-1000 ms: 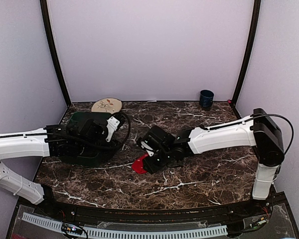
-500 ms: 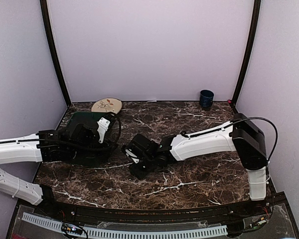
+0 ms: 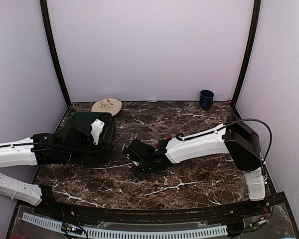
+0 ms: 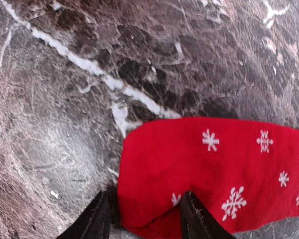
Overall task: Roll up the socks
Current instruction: Pick up the sock from the center of the board.
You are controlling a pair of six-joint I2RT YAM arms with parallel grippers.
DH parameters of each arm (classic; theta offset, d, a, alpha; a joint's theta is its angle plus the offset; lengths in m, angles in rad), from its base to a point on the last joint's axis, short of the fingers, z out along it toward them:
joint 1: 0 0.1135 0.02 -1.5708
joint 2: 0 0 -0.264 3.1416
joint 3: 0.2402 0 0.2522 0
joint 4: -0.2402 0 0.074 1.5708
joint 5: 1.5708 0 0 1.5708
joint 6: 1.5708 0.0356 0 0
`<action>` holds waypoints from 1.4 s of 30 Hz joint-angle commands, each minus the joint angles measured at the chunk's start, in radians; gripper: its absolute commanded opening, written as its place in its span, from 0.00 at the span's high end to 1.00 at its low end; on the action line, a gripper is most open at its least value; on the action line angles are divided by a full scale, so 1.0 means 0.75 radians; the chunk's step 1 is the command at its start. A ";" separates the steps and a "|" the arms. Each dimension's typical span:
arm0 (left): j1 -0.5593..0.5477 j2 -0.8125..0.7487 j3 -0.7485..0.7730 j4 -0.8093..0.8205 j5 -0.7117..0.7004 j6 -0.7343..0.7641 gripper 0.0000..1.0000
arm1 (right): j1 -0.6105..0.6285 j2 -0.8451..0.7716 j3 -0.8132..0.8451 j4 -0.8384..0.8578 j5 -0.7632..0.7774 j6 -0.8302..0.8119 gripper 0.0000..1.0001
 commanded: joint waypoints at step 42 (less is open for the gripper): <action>0.019 0.141 -0.158 0.270 0.606 0.439 0.61 | -0.292 -0.138 -0.278 0.263 -1.094 0.351 0.94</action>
